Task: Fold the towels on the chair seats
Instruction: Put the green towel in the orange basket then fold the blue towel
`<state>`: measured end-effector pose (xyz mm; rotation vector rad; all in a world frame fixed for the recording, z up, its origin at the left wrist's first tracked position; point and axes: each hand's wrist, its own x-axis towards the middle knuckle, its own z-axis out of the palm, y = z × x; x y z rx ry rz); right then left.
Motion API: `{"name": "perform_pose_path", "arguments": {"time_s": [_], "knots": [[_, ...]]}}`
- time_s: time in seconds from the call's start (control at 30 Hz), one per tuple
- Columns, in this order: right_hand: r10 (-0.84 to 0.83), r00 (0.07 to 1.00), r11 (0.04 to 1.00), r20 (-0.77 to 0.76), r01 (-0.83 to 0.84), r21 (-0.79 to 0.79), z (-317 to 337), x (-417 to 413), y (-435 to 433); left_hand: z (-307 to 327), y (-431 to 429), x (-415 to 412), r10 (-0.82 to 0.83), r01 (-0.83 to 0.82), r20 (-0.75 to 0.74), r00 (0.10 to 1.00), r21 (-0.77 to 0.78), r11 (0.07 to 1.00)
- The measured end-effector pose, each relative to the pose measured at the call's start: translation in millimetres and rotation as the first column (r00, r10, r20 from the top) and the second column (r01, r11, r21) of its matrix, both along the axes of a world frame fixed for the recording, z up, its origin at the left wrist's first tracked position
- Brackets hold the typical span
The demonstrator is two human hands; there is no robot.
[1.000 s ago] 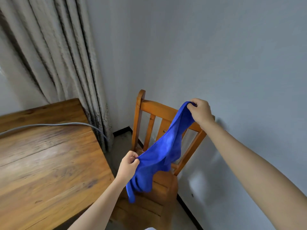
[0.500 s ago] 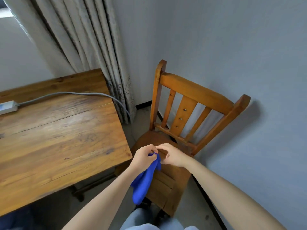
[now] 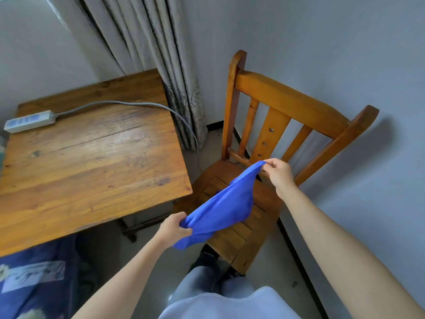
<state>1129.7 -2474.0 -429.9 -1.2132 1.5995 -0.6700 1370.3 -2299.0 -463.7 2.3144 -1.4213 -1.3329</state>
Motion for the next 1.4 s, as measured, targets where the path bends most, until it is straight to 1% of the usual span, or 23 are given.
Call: {"name": "perform_pose_path", "arguments": {"time_s": [0.1,0.2,0.27,0.33,0.4,0.47,0.5,0.57,0.6,0.67,0.73,0.77,0.87,0.93,0.97,1.03,1.1,1.13,1.17,1.2,1.27,1.33,1.4], "knots": [[-0.159,0.978,0.987,-0.133,0.159,-0.009,-18.4,-11.7,7.0,13.0,-3.2,11.5,0.013,-0.011,0.076,0.997,-0.030,0.999],[-0.213,0.954,0.974,-0.209,0.223,0.027,-32.0,-19.0,22.1,30.3,-9.7,21.3,0.006,0.005,0.125,0.992,-0.092,0.996],[-0.162,0.945,0.978,-0.283,0.192,0.081,-35.2,-20.2,31.3,42.0,-15.1,21.8,-0.008,0.022,0.089,0.996,-0.162,0.987],[0.001,0.945,0.996,-0.327,0.029,0.088,-27.3,-14.4,40.8,56.5,-24.3,14.0,-0.064,0.073,0.045,0.997,-0.232,0.970],[0.307,0.926,0.952,-0.222,-0.297,0.078,-9.8,-1.2,52.2,71.8,-37.8,0.8,-0.160,0.155,0.008,0.987,-0.305,0.939],[0.597,0.798,0.802,-0.080,-0.591,0.083,10.5,16.4,65.4,84.5,-53.2,-14.0,-0.255,0.240,0.004,0.967,-0.350,0.906],[0.672,0.740,0.739,-0.025,-0.669,0.073,18.2,24.7,72.5,89.6,-61.0,-20.4,-0.297,0.281,0.012,0.955,-0.359,0.890],[0.692,0.719,0.718,0.067,-0.695,0.047,26.4,39.1,83.2,96.1,-71.2,-28.1,-0.346,0.331,0.030,0.938,-0.376,0.865],[0.643,0.760,0.762,0.096,-0.647,0.016,27.2,41.8,85.2,98.7,-73.9,-29.4,-0.361,0.356,0.059,0.931,-0.375,0.856],[0.501,0.852,0.861,0.154,-0.508,0.007,33.1,41.8,85.9,99.6,-75.4,-24.1,-0.368,0.418,0.204,0.907,-0.331,0.846],[0.428,0.877,0.898,0.216,-0.441,0.011,43.4,36.8,81.3,92.4,-73.7,-14.7,-0.316,0.409,0.326,0.891,-0.274,0.870],[0.434,0.867,0.893,0.246,-0.450,0.009,48.6,36.3,78.2,86.5,-72.3,-8.7,-0.275,0.365,0.328,0.904,-0.254,0.896],[0.518,0.820,0.844,0.246,-0.536,0.010,67.4,40.5,71.4,72.8,-69.0,2.8,-0.160,0.187,0.143,0.977,-0.204,0.961],[0.520,0.820,0.843,0.239,-0.538,0.014,75.8,40.1,65.9,67.3,-67.2,8.8,-0.046,0.026,-0.103,0.994,-0.195,0.980],[0.505,0.828,0.852,0.241,-0.523,0.013,79.4,37.3,63.7,68.0,-65.3,11.3,0.029,-0.071,-0.219,0.975,-0.184,0.980],[0.447,0.857,0.882,0.254,-0.470,0.032,81.0,27.8,59.1,71.9,-64.4,20.1,0.187,-0.284,-0.468,0.864,-0.147,0.947],[0.412,0.884,0.895,0.220,-0.439,0.085,78.4,18.1,57.3,80.7,-66.8,27.5,0.255,-0.448,-0.731,0.633,-0.077,0.891],[0.423,0.892,0.891,0.160,-0.442,0.108,76.4,15.7,56.8,87.5,-69.3,30.3,0.222,-0.459,-0.794,0.566,-0.080,0.885],[0.449,0.889,0.880,0.090,-0.457,0.127,74.9,15.1,56.3,94.6,-73.4,31.4,0.157,-0.425,-0.800,0.579,-0.132,0.895],[0.474,0.880,0.868,0.043,-0.475,0.143,74.8,16.5,56.5,100.7,-78.6,29.9,0.070,-0.344,-0.748,0.660,-0.218,0.913],[0.492,0.867,0.857,0.080,-0.499,0.132,82.0,28.0,58.7,113.7,-87.0,23.0,-0.159,-0.103,-0.561,0.812,-0.406,0.908],[0.478,0.858,0.863,0.188,-0.499,0.084,93.3,46.1,60.3,119.8,-94.0,14.1,-0.349,0.100,-0.407,0.844,-0.520,0.849],[0.457,0.862,0.880,0.219,-0.475,0.035,99.2,62.2,61.7,125.4,-96.9,5.3,-0.471,0.256,-0.281,0.836,-0.560,0.788]]}}
